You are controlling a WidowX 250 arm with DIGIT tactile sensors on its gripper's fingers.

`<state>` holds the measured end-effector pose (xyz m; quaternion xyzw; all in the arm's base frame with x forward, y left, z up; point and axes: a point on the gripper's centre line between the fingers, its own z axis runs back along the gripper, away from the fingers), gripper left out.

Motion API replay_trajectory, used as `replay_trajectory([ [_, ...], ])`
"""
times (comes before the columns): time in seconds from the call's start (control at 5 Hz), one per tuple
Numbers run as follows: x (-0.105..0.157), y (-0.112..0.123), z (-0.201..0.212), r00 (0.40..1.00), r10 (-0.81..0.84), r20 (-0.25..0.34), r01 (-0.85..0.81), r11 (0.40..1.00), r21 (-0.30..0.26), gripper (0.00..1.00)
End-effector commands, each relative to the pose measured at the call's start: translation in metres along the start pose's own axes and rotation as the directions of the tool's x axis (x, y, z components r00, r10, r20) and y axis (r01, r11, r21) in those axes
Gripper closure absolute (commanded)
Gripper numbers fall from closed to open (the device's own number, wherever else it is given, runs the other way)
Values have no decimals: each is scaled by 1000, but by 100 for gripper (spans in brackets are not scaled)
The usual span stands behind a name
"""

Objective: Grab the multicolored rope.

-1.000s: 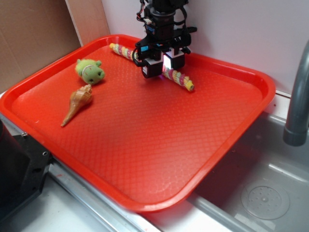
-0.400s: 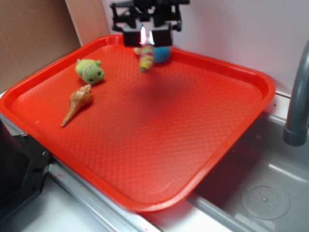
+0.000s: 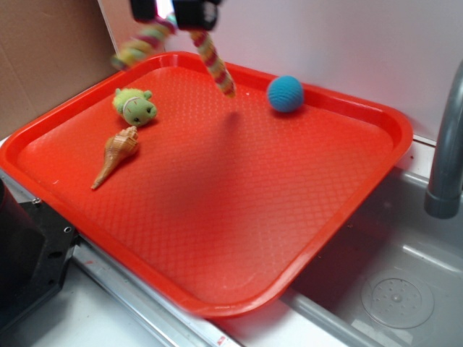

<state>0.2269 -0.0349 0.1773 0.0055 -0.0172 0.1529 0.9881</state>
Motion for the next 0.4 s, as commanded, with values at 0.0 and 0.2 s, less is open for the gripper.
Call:
replay_trajectory([
  [0.0,-19,36,41,974,-215,68,220,972,-77,100],
  [0.2,-13,44,37,985,-171,35,173,982,-70,100],
])
